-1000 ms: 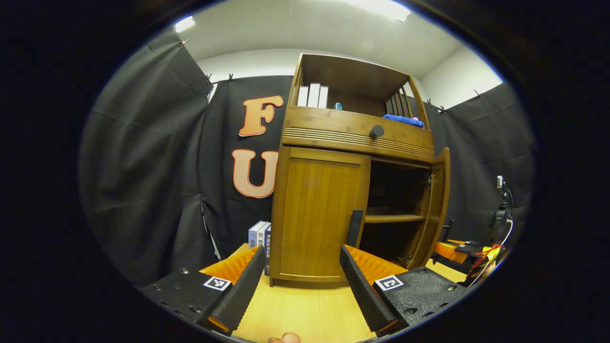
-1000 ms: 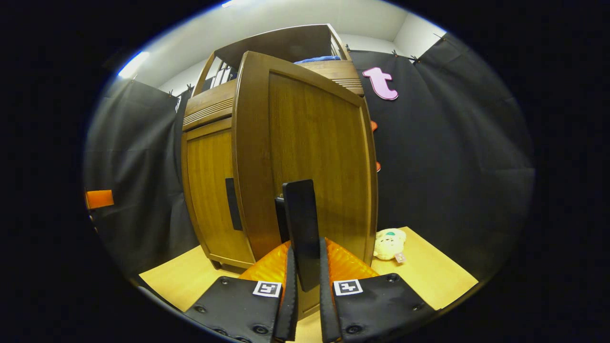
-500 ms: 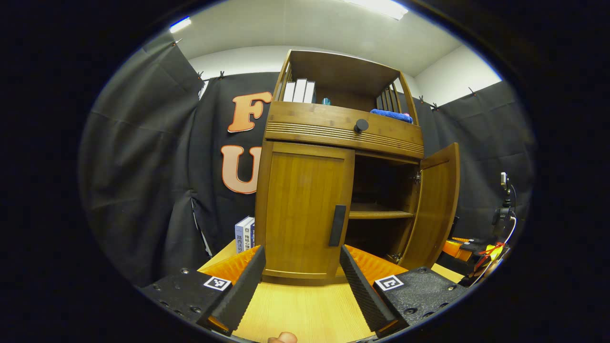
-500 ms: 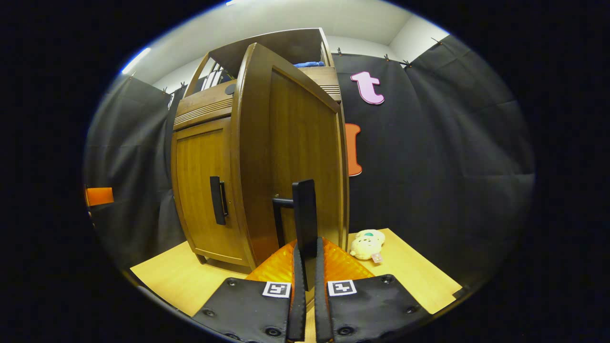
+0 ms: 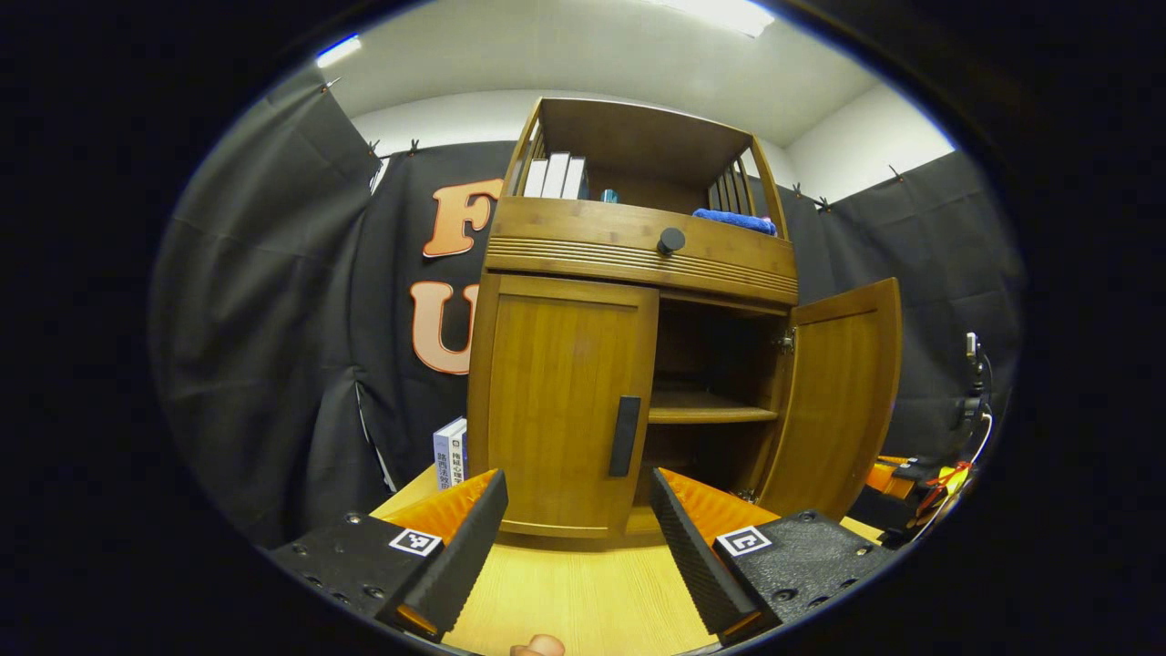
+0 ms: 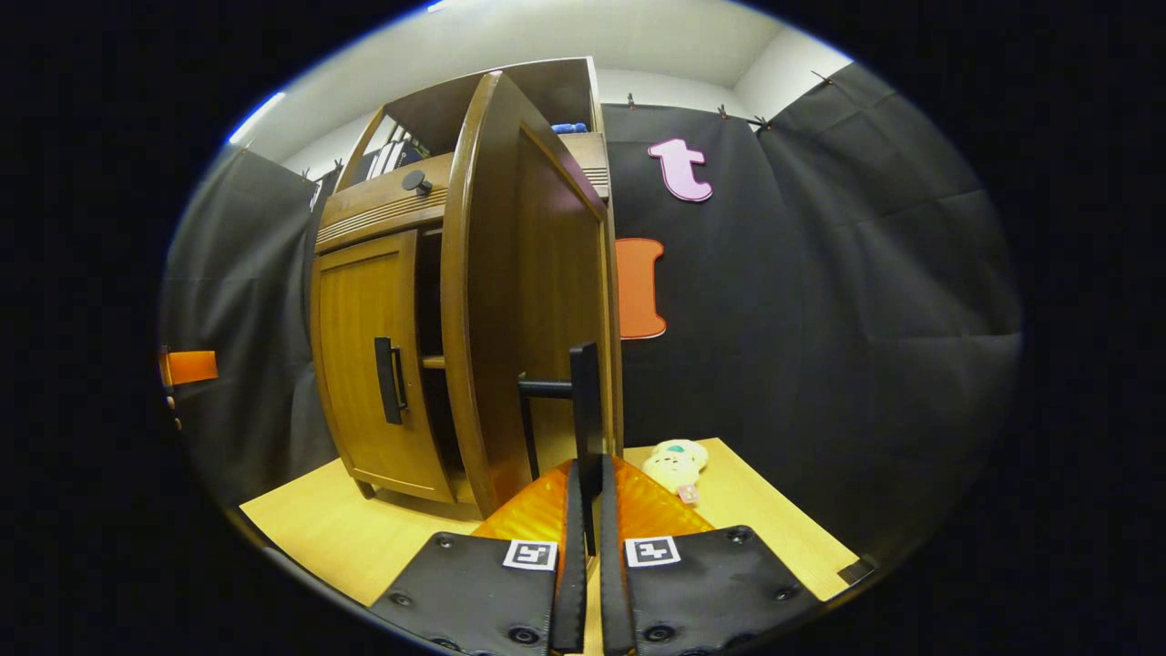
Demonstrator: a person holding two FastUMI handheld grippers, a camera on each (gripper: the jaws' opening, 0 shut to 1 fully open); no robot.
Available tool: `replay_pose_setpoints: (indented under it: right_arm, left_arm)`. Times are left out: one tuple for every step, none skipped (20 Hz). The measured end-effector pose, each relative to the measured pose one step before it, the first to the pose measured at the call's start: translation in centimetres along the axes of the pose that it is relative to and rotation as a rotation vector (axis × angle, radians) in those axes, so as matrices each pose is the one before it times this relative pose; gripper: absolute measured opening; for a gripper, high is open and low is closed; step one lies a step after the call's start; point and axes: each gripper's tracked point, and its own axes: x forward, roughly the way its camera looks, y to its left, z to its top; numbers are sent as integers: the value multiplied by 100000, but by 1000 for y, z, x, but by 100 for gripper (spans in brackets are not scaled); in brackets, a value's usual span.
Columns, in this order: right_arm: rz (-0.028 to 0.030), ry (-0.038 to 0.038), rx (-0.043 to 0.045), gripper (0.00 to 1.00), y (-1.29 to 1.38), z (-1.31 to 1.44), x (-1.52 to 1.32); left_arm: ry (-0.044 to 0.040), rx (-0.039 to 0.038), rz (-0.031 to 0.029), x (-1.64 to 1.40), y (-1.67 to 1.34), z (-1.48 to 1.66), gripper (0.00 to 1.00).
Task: Open the right door of the double-door shoe cabinet with the right hand, and open the left door with the left hand.
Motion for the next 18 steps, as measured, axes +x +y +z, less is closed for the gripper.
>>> replay_pose_setpoints:
  right_arm:
    - [-591, 194, -280, 14, -501, 26, -87]
    - [-761, 171, 18, 14, -434, -30, -119]
    - [-591, -328, 109, 14, -586, -15, -156]
    - [-136, -151, -121, 14, -498, 50, -128]
    - [-108, -228, 87, 14, -363, 150, -51]
    - [-217, -248, 111, 14, -472, -11, -175]
    - [-420, -276, 126, 13, -502, -105, -87]
    - [-569, -394, 220, 21, -497, 8, -168]
    - [-333, -419, 385, 21, -431, 78, -128]
    - [-261, -238, 439, 11, -464, 12, -55]
    - [-380, -282, 337, 10, -661, -12, 16]
    - [-592, -197, 194, 10, -581, -28, -32]
    - [222, -150, 376, 9, -394, 88, 24]
    - [437, -199, 892, 8, -187, -38, -50]
    - [143, -158, 344, 8, -482, -2, 4]
    - [53, -265, -3, 8, -326, -2, -59]
    - [142, -196, 234, 8, -1079, 240, -187]
    - [60, -303, 309, 9, -370, 39, 31]
  left_arm:
    - [65, -33, -326, 112, -327, -99, 92]
    - [399, -139, -291, 35, -338, -177, 92]
    - [383, -228, -456, 140, -377, -90, 92]
    - [218, -5, -527, 150, -357, -29, 92]
    - [171, 319, -255, 164, -398, 46, 92]
    - [-90, 447, -333, 98, -351, -2, 92]
    - [-316, 470, -417, 227, -409, 86, 92]
    - [-216, 540, -204, 186, -385, -48, 95]
    - [186, 517, -154, 226, -248, -160, 92]
    - [488, 260, -244, 271, -456, -271, 92]
    - [591, 126, -437, 325, -358, -243, 92]
    - [568, 45, -213, 281, -359, -167, 92]
    - [569, -71, -160, 273, -217, -140, 92]
    - [474, -178, -361, 418, -411, -240, 92]
    - [372, -212, -454, 313, -297, -263, 92]
    - [391, -137, -237, 342, -227, -319, 92]
    - [169, -224, 262, 425, -84, -252, 92]
    - [148, -164, 302, 520, -95, -154, 92]
